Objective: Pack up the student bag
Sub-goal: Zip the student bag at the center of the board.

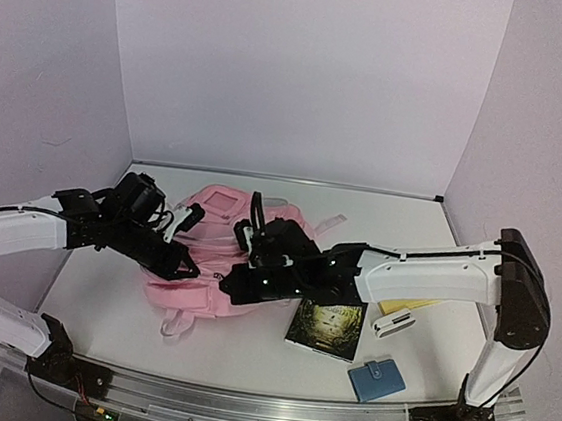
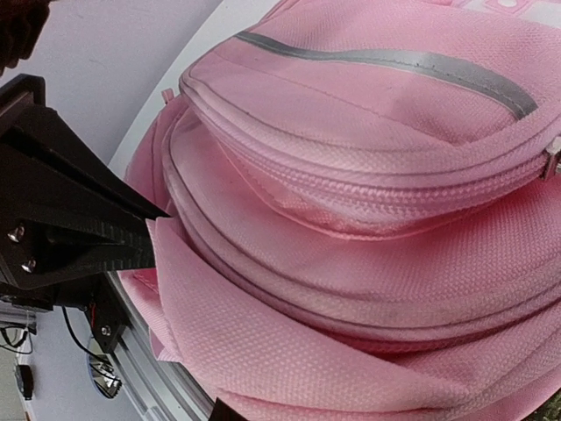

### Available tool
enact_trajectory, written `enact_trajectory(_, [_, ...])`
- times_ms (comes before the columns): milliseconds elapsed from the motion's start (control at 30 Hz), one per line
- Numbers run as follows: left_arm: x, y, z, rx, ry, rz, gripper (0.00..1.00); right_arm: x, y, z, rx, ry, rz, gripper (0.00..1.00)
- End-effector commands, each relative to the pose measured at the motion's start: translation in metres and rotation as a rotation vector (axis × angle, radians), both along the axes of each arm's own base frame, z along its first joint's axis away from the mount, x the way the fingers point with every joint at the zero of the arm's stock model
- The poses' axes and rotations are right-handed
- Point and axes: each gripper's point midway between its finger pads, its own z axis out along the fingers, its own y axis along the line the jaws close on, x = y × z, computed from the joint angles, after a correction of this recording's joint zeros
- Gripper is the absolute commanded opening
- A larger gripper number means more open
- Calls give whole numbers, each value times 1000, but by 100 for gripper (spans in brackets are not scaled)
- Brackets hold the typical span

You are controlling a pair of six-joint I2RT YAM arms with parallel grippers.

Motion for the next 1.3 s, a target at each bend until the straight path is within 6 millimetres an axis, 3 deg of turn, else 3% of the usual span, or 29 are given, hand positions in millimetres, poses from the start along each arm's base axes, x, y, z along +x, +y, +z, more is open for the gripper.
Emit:
enact_trajectory(0, [29, 8, 23, 15, -134, 15, 0, 11, -90, -38, -406, -33, -97, 0])
enact_trajectory(100, [22, -5, 20, -6, -103, -69, 0, 20, -89, -41, -418, -46, -72, 0])
enact_trajectory(167, [20, -9, 12, 13, -70, -98, 0, 21, -71, -34, -336, -20, -14, 0])
enact_trajectory(367, [11, -18, -16, 126, -33, -136, 0, -4, -16, 3, -46, 44, 290, 0])
enact_trajectory(467, [7, -25, -13, 68, -30, -141, 0, -12, -5, 8, 33, 67, 357, 0])
enact_trajectory(800, [-5, -38, -3, -42, -10, -190, 0, 12, -6, -54, 43, 198, 307, 7])
enact_trajectory(1267, [-9, -38, -6, -56, 7, -190, 0, 19, 0, -60, 108, 197, 272, 20])
